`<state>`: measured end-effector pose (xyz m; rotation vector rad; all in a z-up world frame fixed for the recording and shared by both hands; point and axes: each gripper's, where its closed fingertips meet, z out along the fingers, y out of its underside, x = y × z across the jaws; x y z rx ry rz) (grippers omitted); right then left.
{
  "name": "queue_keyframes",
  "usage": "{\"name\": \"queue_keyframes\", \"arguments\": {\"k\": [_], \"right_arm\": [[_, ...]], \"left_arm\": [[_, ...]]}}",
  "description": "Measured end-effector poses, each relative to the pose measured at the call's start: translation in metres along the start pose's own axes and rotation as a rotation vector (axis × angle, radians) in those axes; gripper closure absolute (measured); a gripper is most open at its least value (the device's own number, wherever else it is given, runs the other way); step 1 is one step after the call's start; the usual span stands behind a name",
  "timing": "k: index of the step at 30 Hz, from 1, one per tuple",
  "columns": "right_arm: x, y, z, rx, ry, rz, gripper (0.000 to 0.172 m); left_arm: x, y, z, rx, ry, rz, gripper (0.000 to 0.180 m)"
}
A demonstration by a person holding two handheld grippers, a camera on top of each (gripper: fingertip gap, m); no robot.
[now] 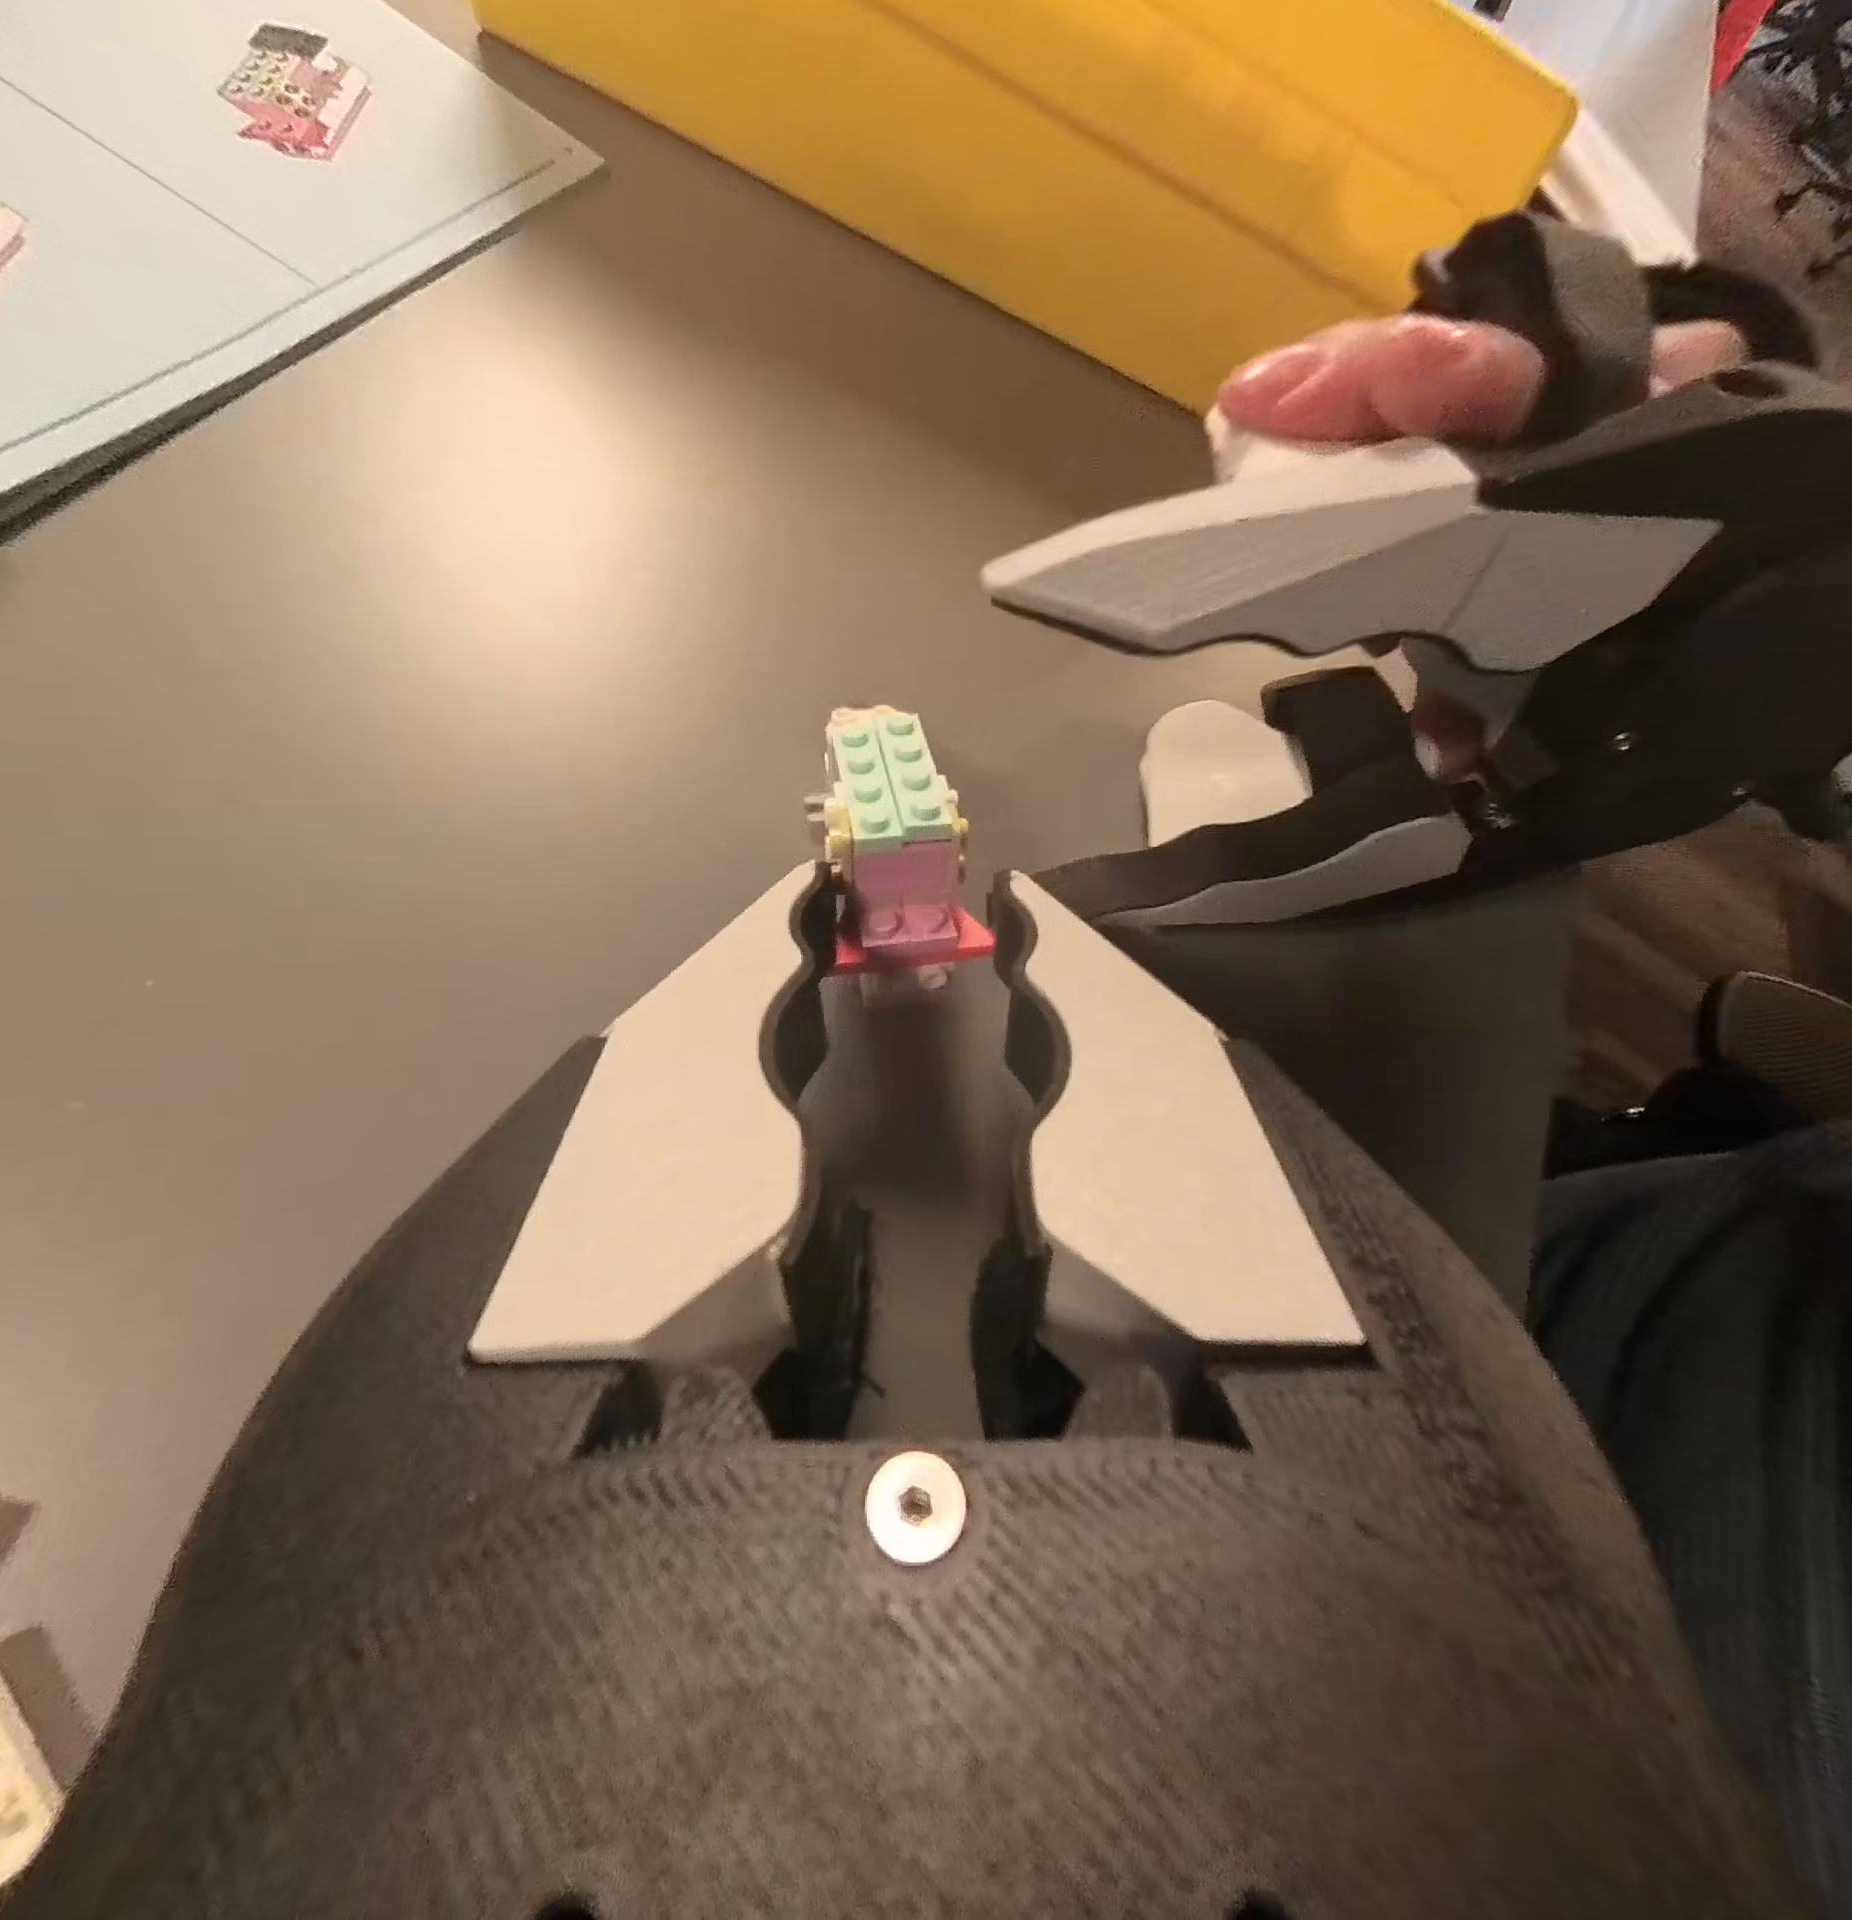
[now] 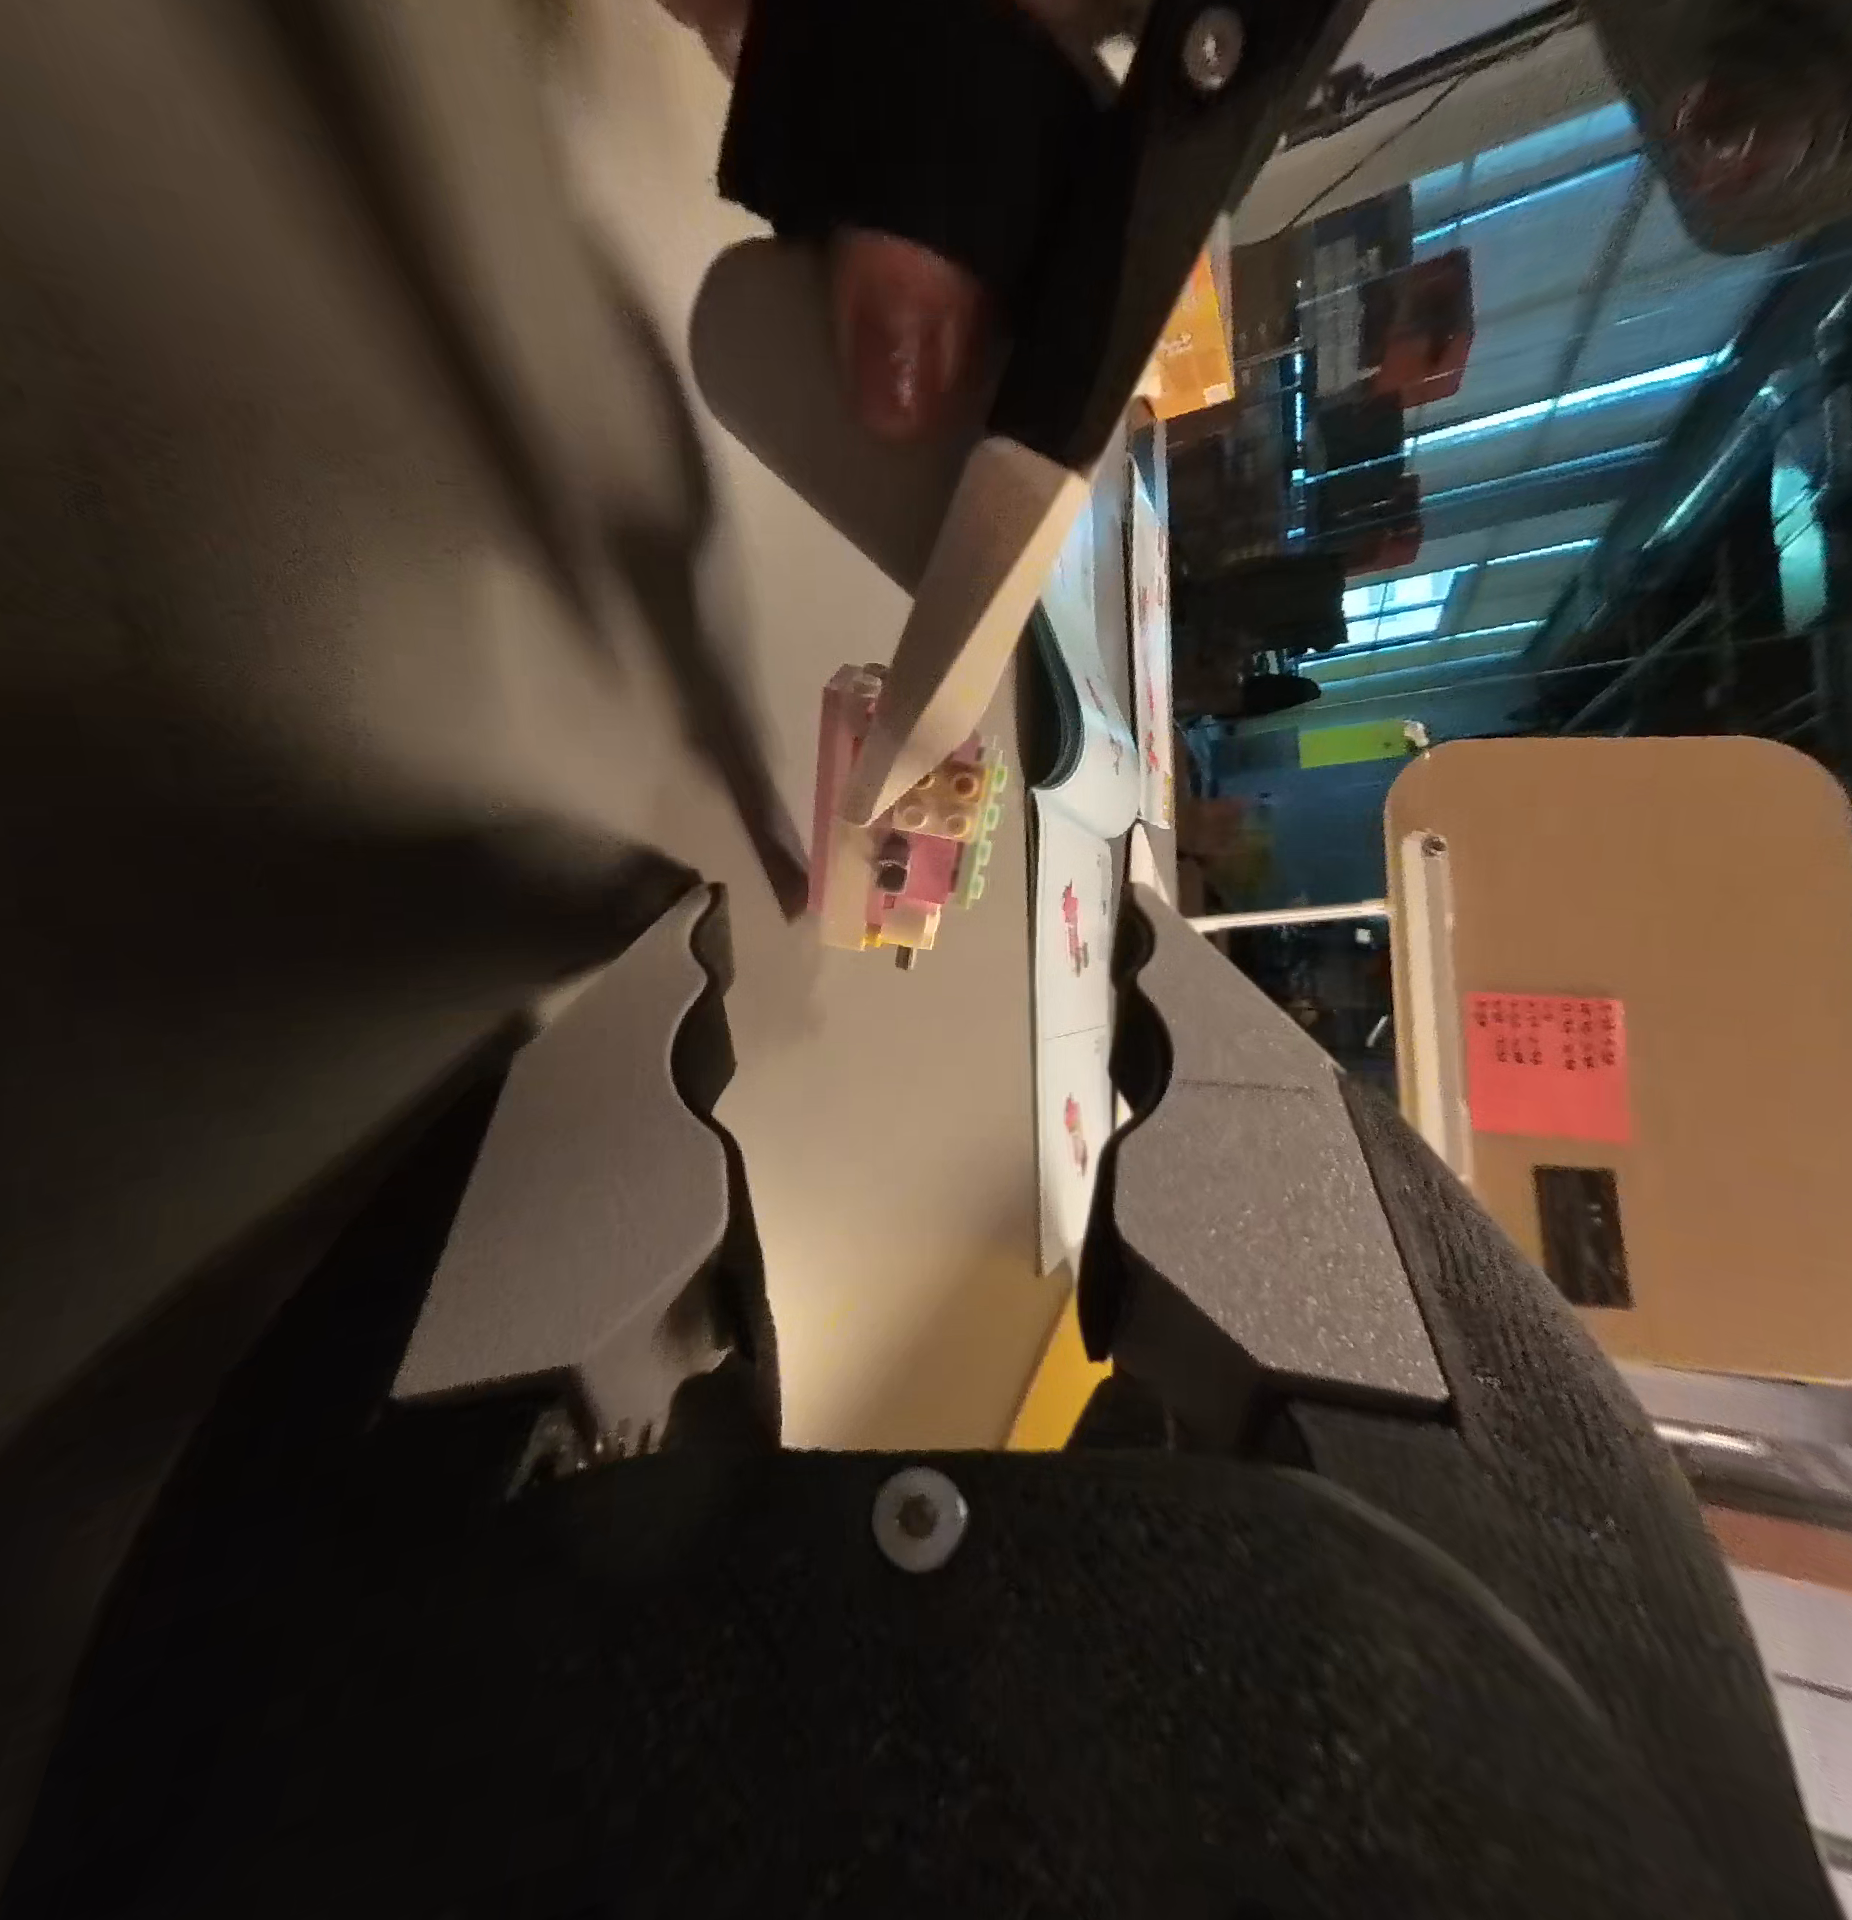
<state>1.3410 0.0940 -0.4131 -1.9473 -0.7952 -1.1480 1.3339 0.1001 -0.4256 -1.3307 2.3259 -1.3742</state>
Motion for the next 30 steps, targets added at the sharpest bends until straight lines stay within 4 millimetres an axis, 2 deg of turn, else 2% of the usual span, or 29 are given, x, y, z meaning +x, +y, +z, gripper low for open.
{"name": "queue_keyframes", "arguments": {"k": [7, 12, 15, 28, 29, 30], "right_arm": [[-0.004, 0.0, 0.015, 0.001, -0.044, 0.083, 0.118], [-0.003, 0.0, 0.022, -0.016, -0.017, 0.05, 0.121], [0.0, 0.0, 0.023, -0.028, 0.011, 0.018, 0.133], [0.001, 0.002, 0.018, -0.06, -0.042, -0.065, 0.136], [0.002, 0.002, 0.017, -0.059, -0.047, -0.056, 0.136], [0.002, 0.004, 0.016, -0.066, -0.053, -0.045, 0.136]], "left_arm": [[-0.001, 0.002, -0.001, 0.054, 0.04, -0.068, 0.152], [0.004, -0.004, -0.006, 0.114, 0.11, -0.117, 0.152], [0.005, -0.004, -0.006, 0.113, 0.115, -0.106, 0.152], [0.01, -0.002, -0.004, 0.124, 0.1, -0.047, 0.151], [0.011, -0.003, -0.005, 0.133, 0.087, -0.007, 0.147], [0.01, -0.004, -0.007, 0.138, 0.053, 0.059, 0.129]]}}
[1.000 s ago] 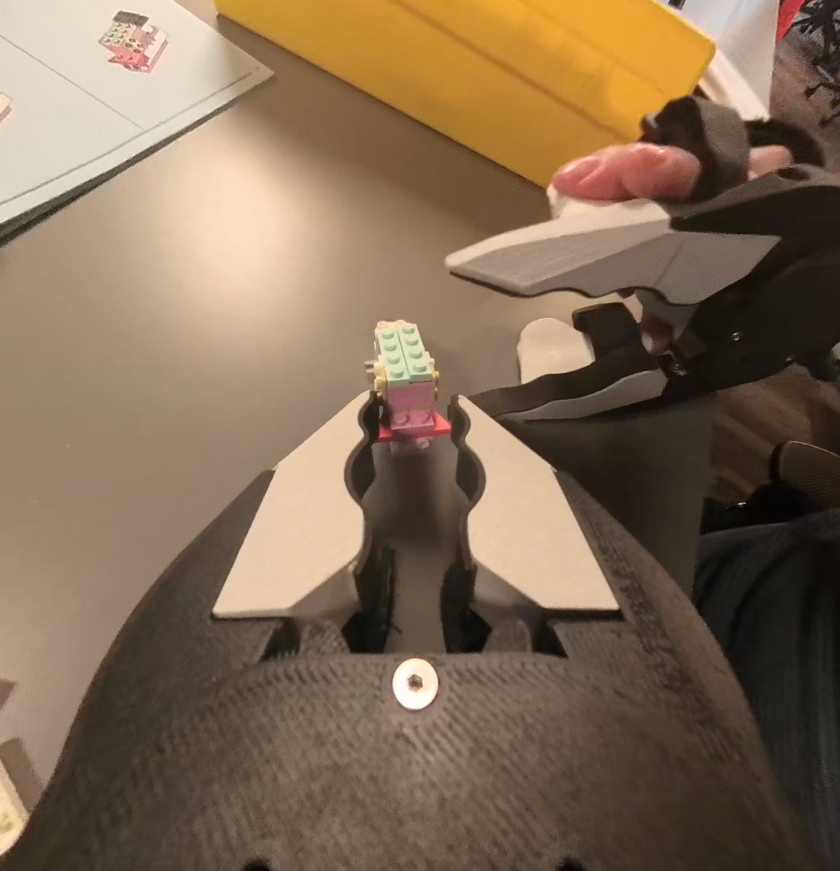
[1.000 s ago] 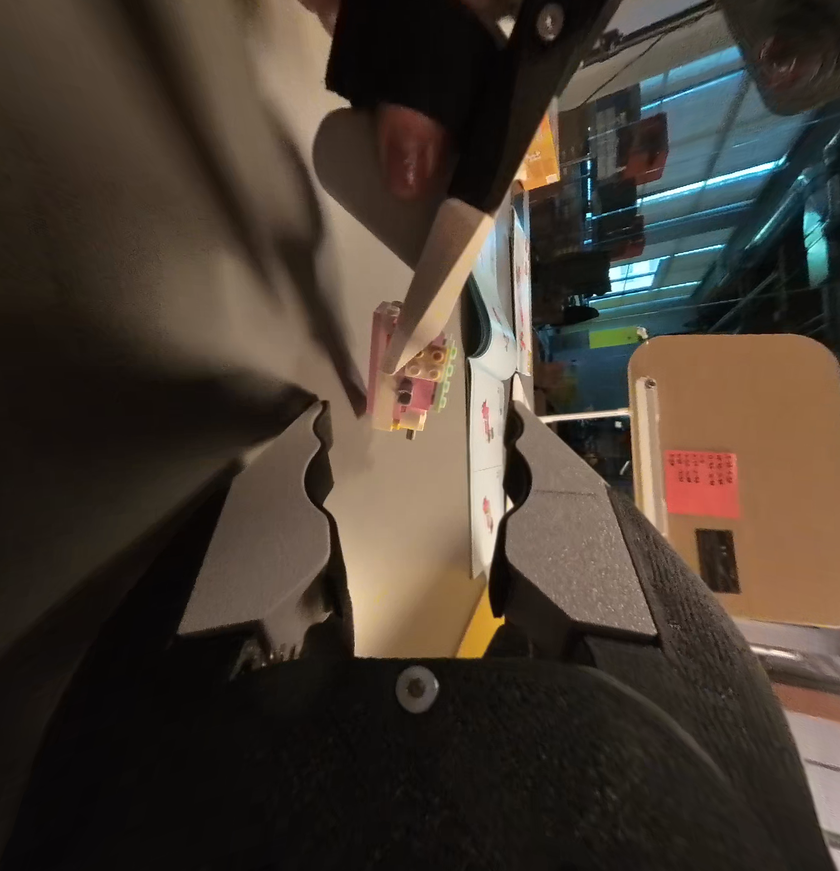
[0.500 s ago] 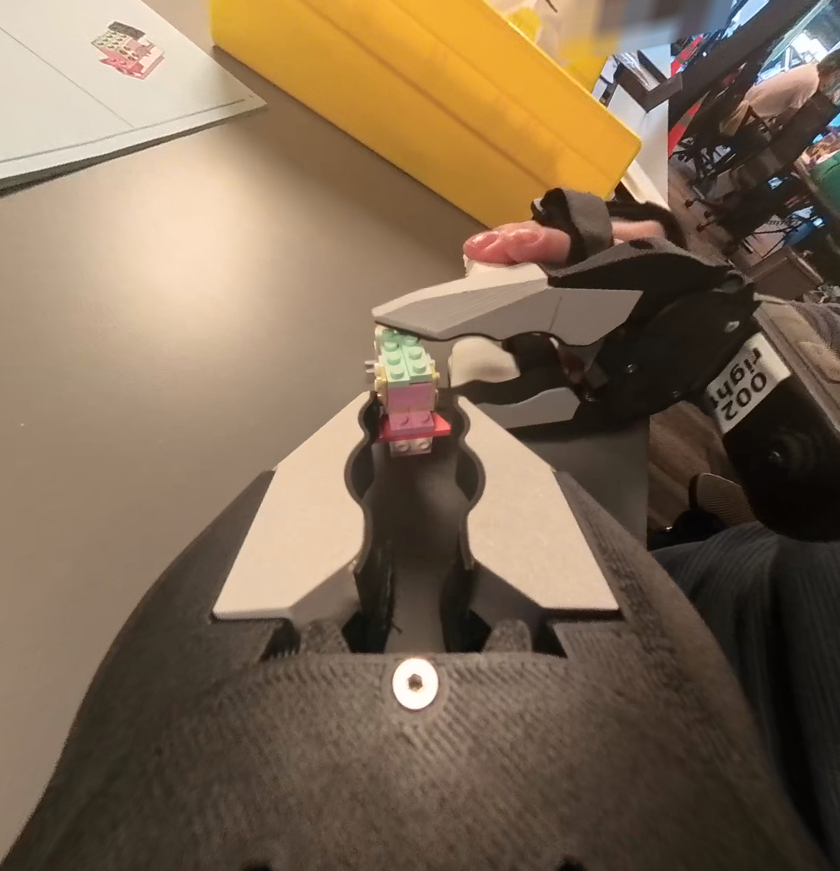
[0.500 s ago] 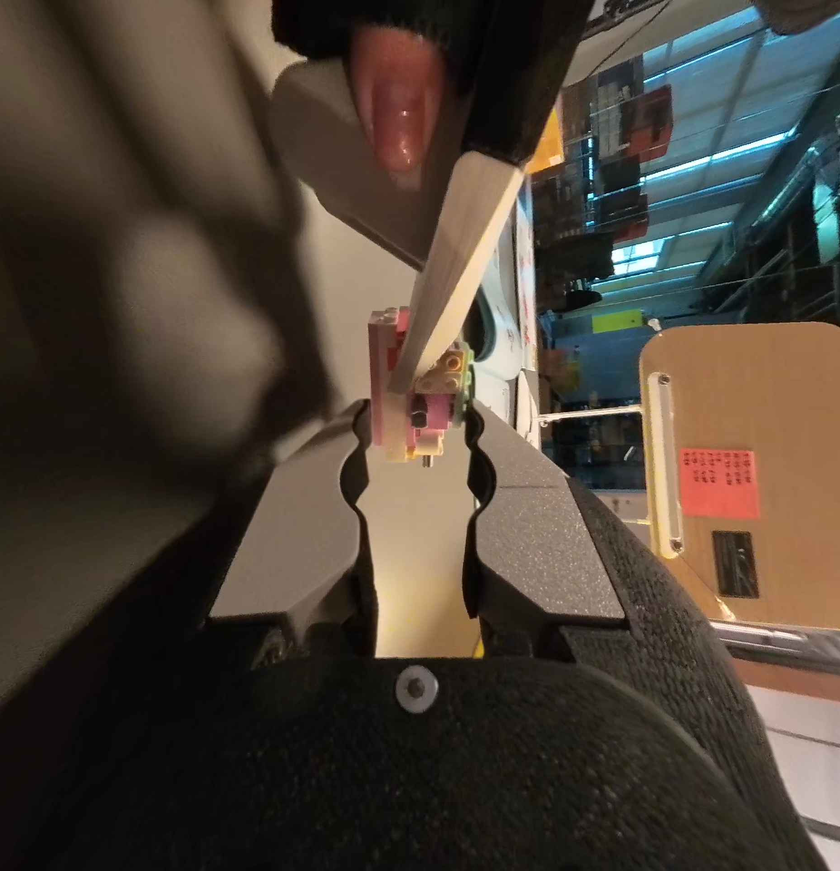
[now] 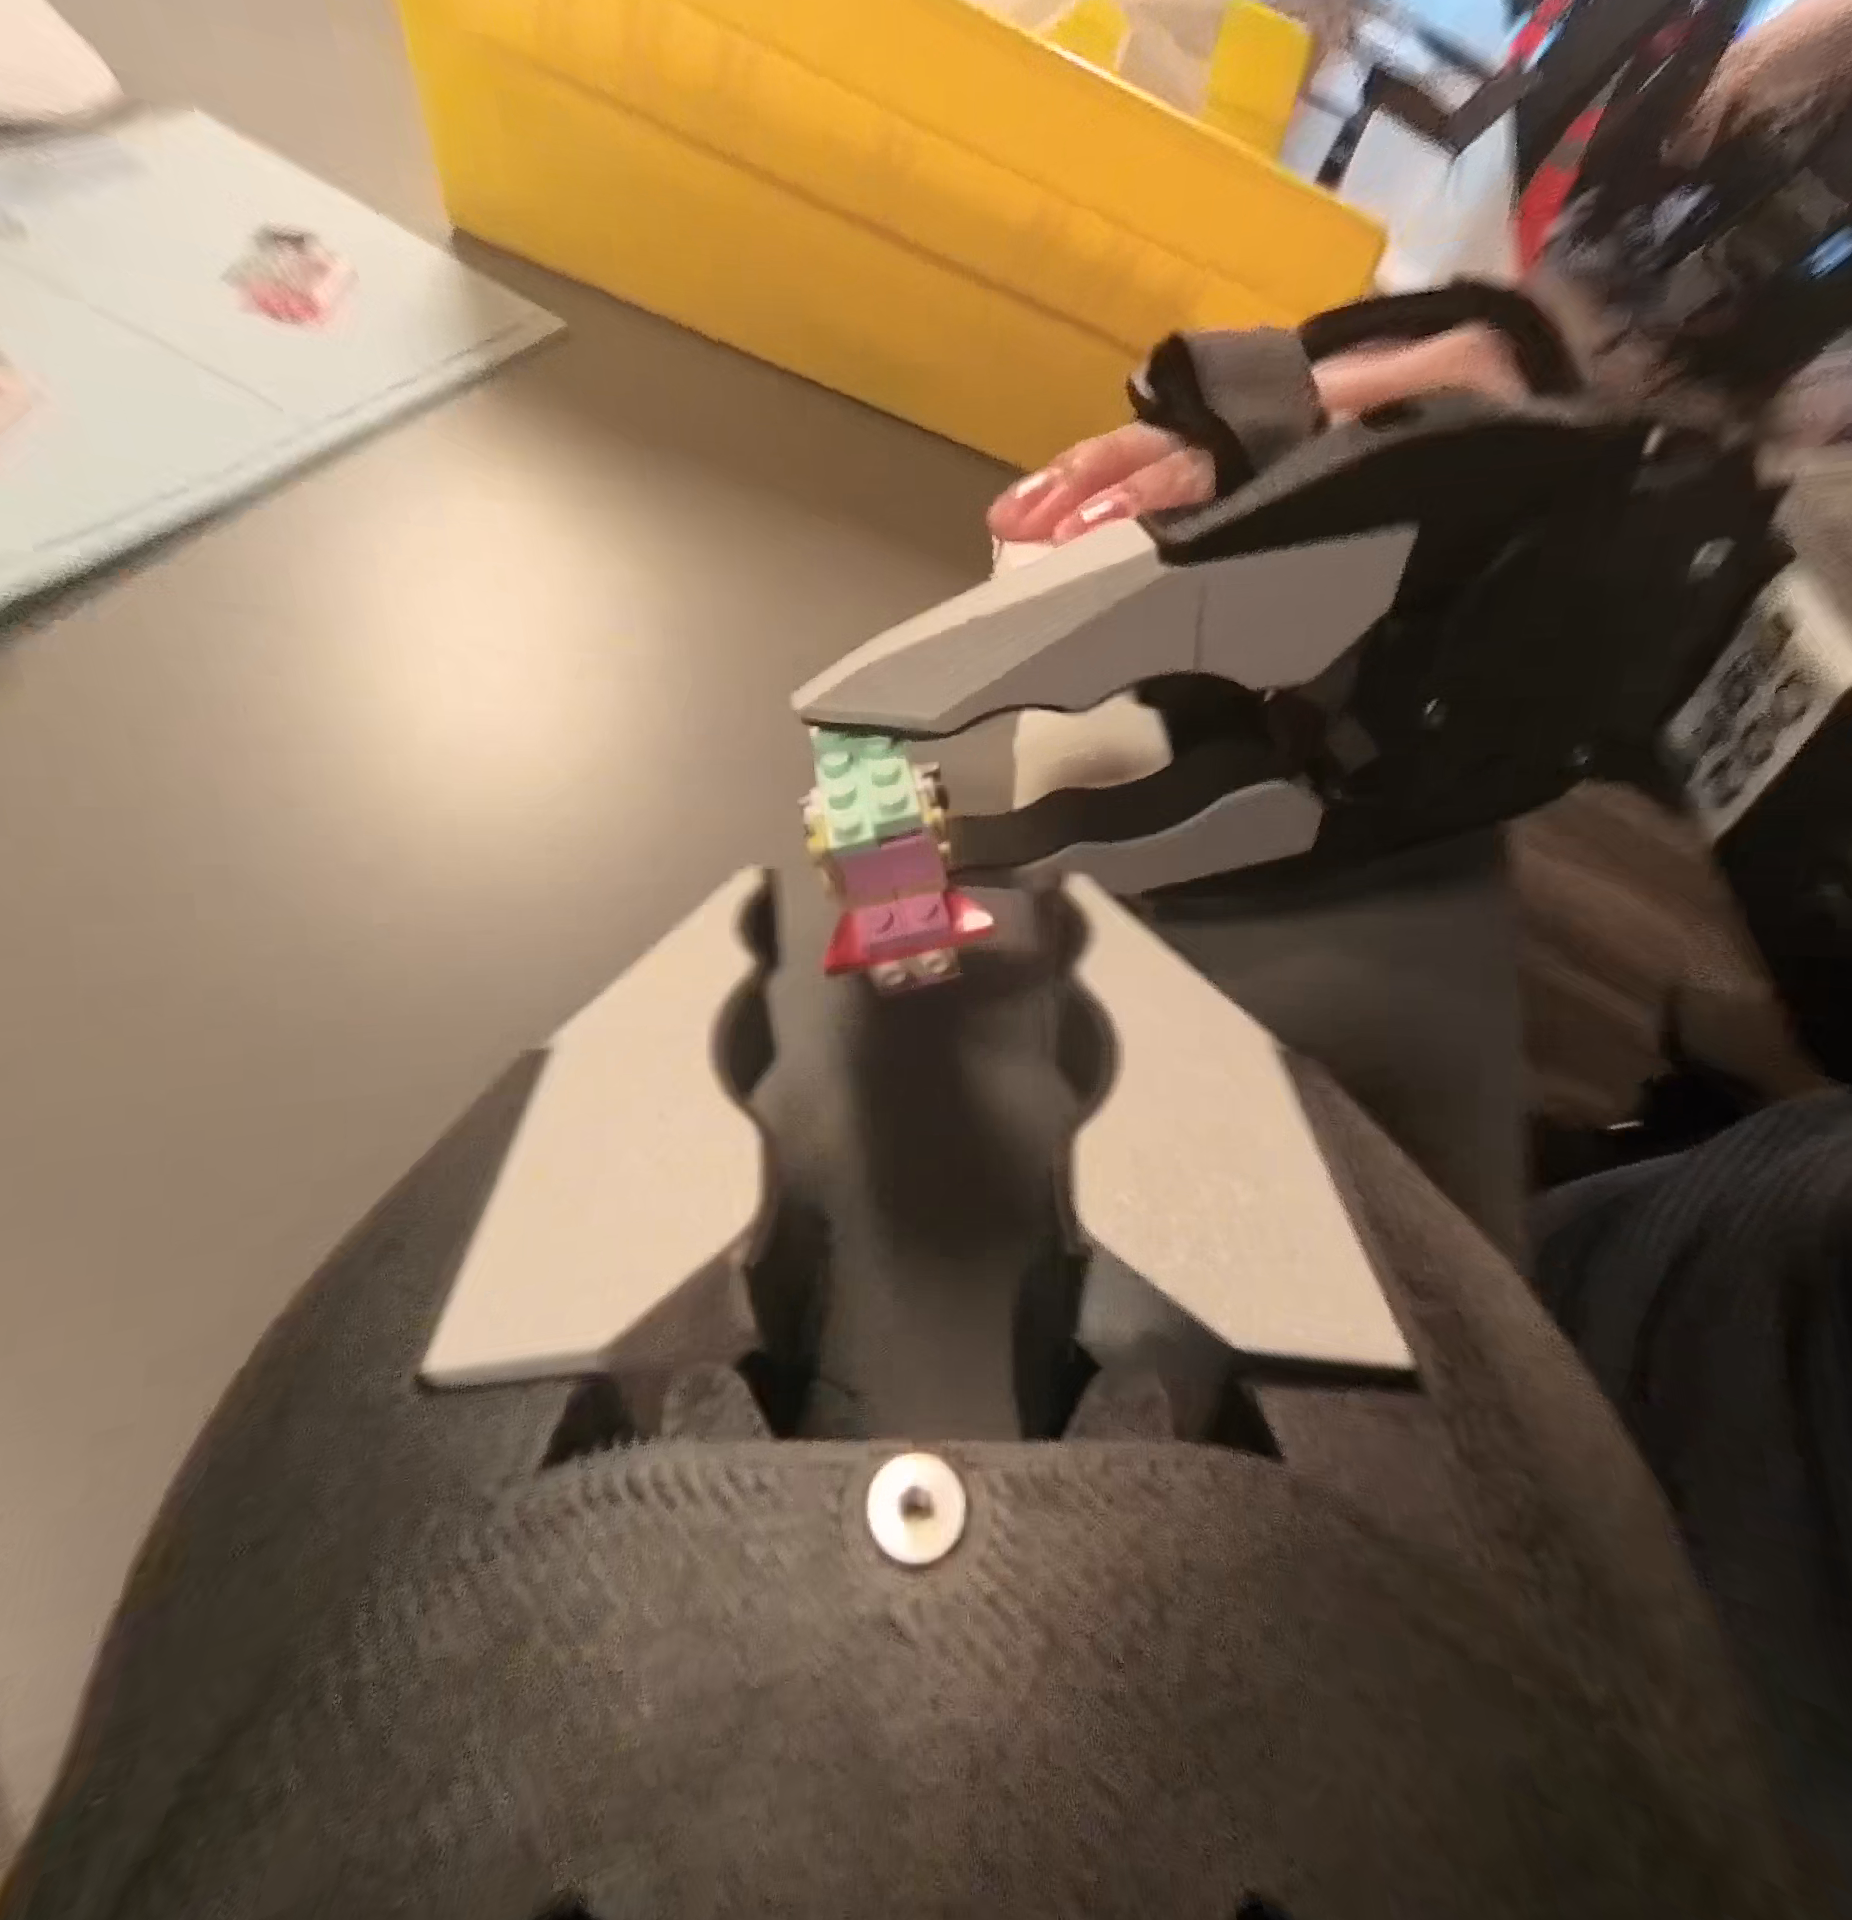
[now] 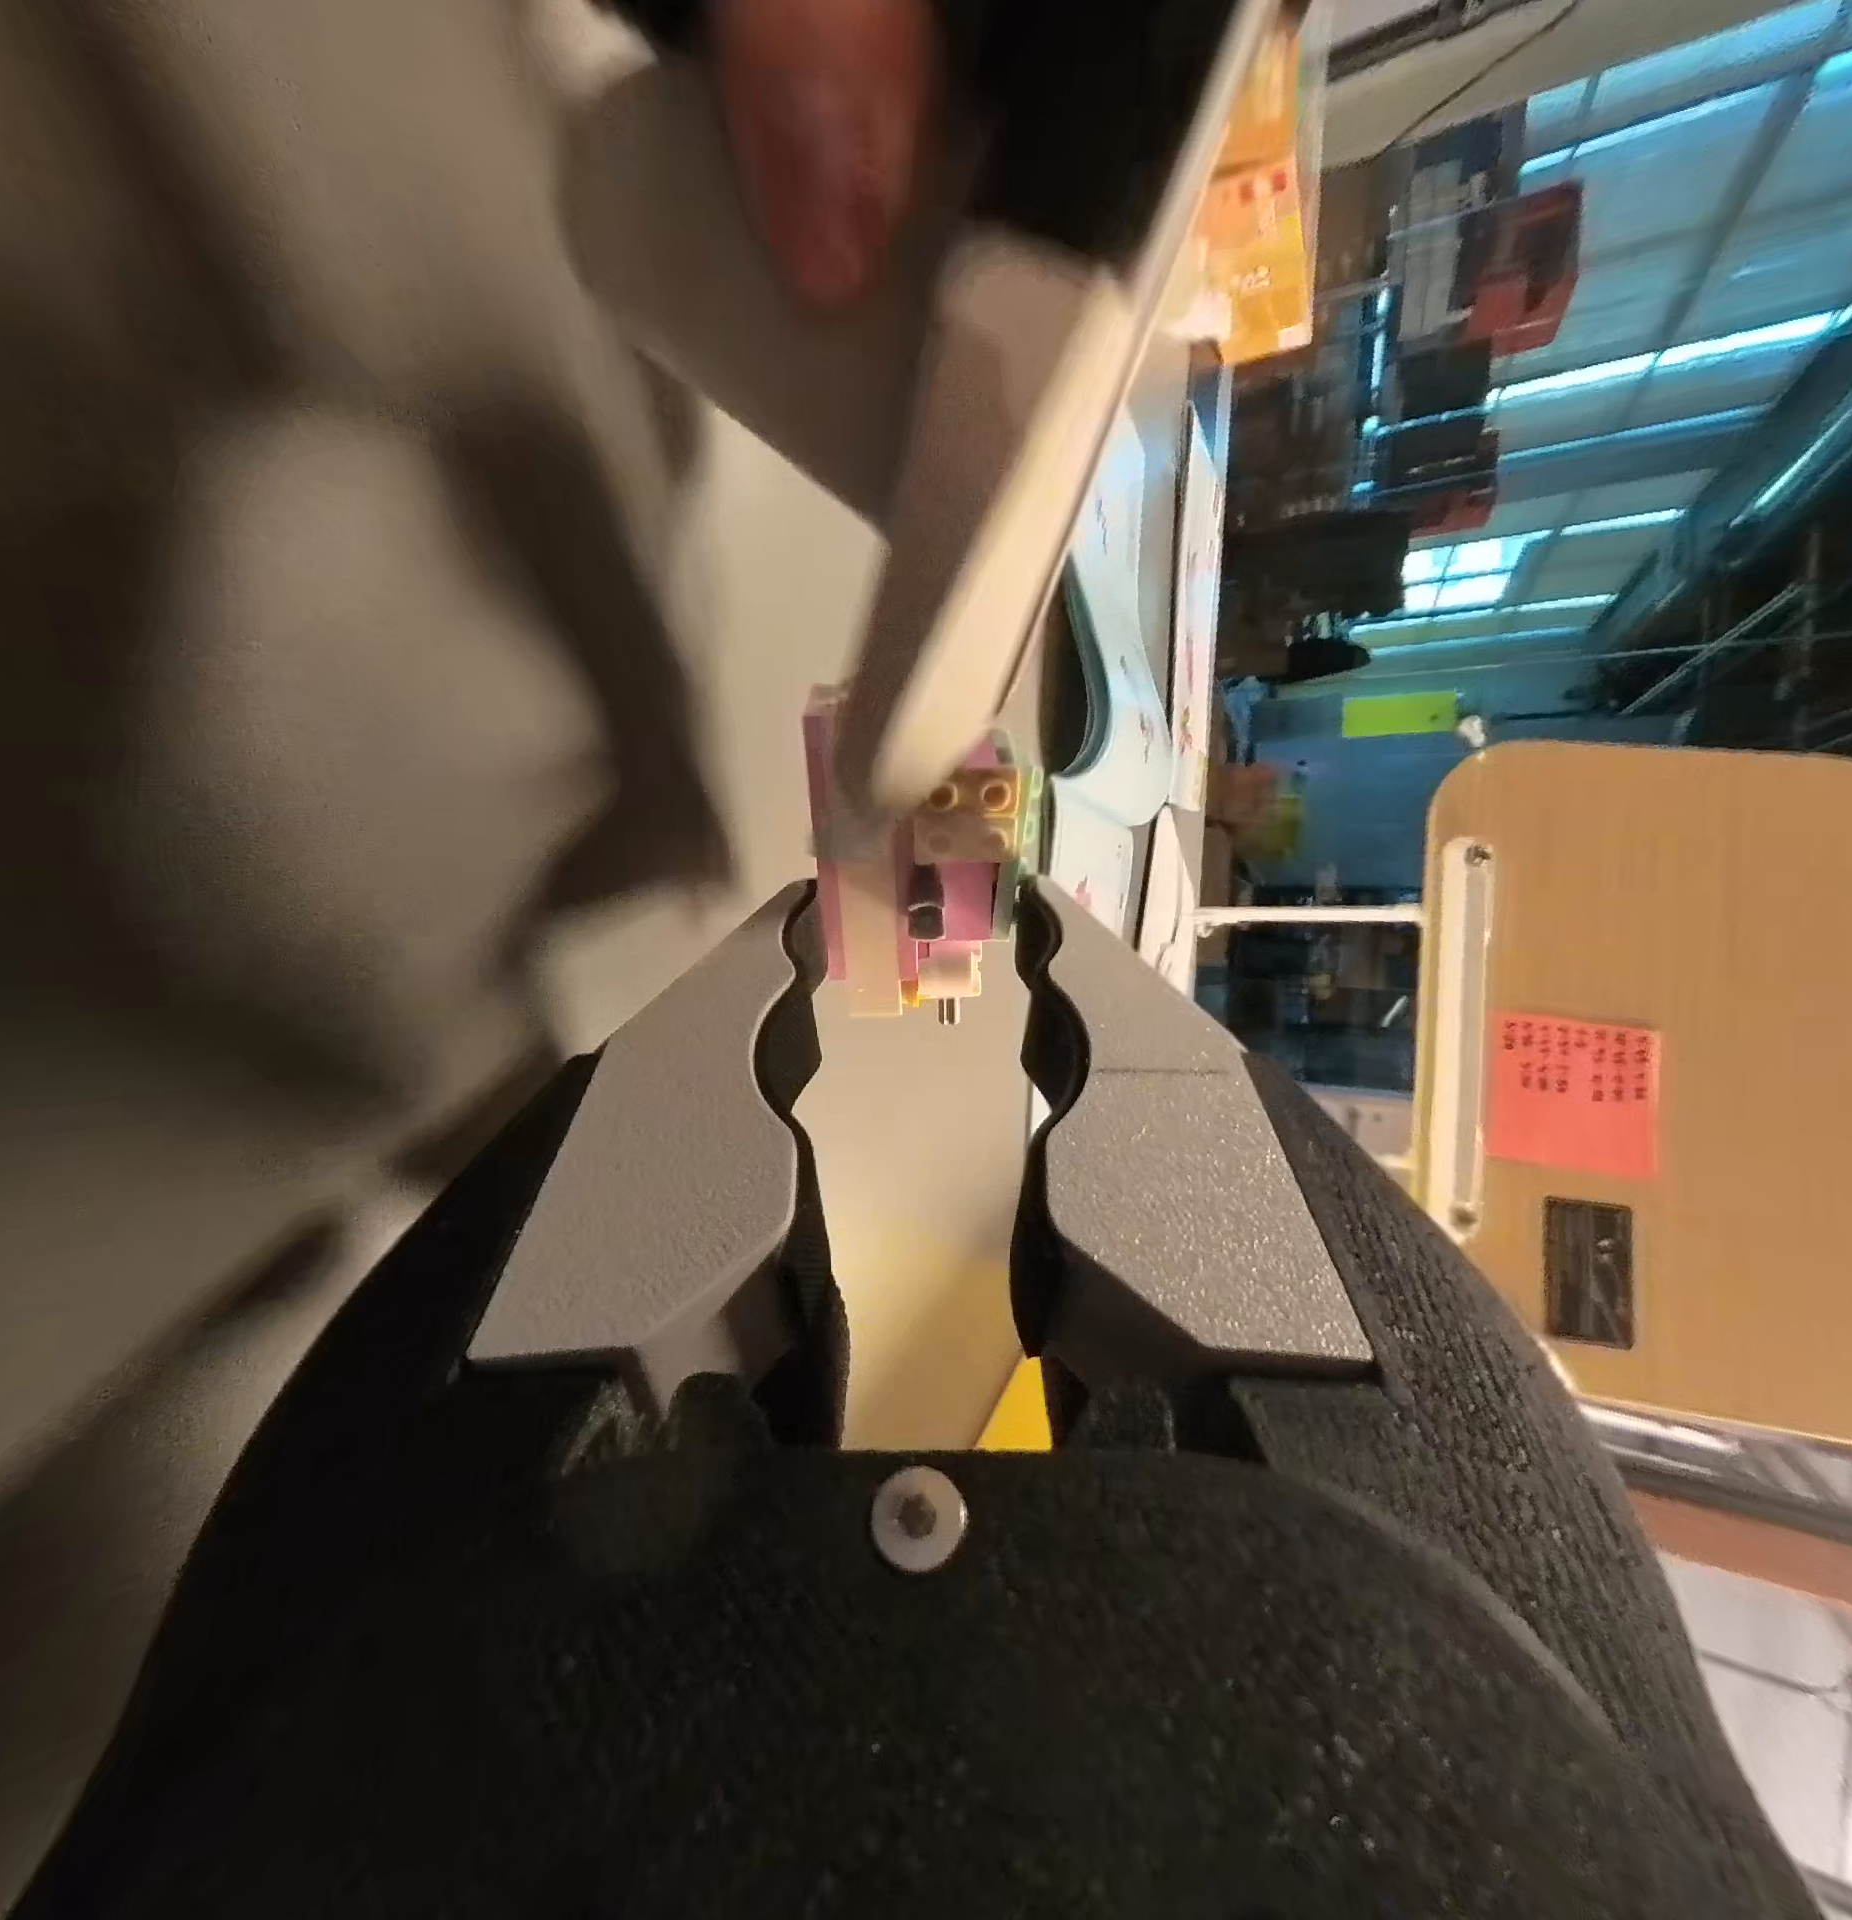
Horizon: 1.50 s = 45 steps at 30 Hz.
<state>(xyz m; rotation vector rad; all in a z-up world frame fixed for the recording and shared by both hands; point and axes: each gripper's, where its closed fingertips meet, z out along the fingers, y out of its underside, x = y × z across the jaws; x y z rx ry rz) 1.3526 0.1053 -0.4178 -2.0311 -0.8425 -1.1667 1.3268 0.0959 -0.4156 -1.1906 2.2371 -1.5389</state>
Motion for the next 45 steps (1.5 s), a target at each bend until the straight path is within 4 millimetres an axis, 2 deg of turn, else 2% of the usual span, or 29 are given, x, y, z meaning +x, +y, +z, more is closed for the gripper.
{"name": "queue_keyframes", "arguments": {"k": [1, 2, 5, 7, 9, 13, 17, 21, 33, 36, 38, 39, 45], "right_arm": [[0.001, 0.002, -0.001, 0.0, -0.001, 0.005, 0.136], [0.001, 0.003, -0.001, 0.0, -0.007, 0.009, 0.136], [0.0, 0.004, -0.003, 0.005, -0.027, 0.001, 0.136], [0.0, 0.0, -0.004, 0.02, -0.042, 0.008, 0.136], [0.001, -0.003, -0.005, 0.033, -0.05, 0.012, 0.136], [0.003, -0.008, -0.008, 0.048, -0.059, 0.023, 0.136], [0.003, -0.014, -0.01, 0.061, -0.069, 0.01, 0.136], [0.001, -0.017, -0.011, 0.069, -0.09, 0.005, 0.136], [-0.002, -0.017, -0.005, 0.049, -0.13, 0.038, 0.136], [0.004, -0.016, -0.004, 0.053, -0.073, 0.071, 0.136], [0.012, -0.01, -0.004, 0.036, 0.023, 0.005, 0.136], [0.014, -0.008, -0.003, 0.031, 0.05, -0.012, 0.136], [0.023, -0.009, -0.003, 0.042, 0.17, -0.089, 0.136]], "left_arm": [[-0.003, 0.0, -0.002, 0.001, -0.053, 0.095, 0.111], [-0.002, -0.002, -0.005, 0.011, -0.097, 0.214, 0.103], [0.008, -0.012, -0.012, 0.072, -0.233, 0.656, 0.105], [0.013, -0.012, -0.011, 0.073, -0.317, 0.901, 0.107], [0.016, -0.011, -0.009, 0.086, -0.355, 1.013, 0.112], [0.015, -0.011, -0.009, 0.092, -0.41, 1.065, 0.127], [0.009, -0.013, -0.01, 0.087, -0.442, 1.044, 0.128], [0.01, -0.014, -0.013, 0.098, -0.414, 1.025, 0.151], [0.006, -0.013, -0.014, 0.083, -0.41, 0.965, 0.155], [0.008, -0.017, -0.014, 0.142, -0.296, 0.704, 0.151], [0.006, -0.017, -0.013, 0.149, -0.216, 0.509, 0.117], [0.003, -0.017, -0.013, 0.148, -0.19, 0.424, 0.112], [-0.004, -0.024, -0.012, 0.175, -0.109, 0.21, 0.132]]}}
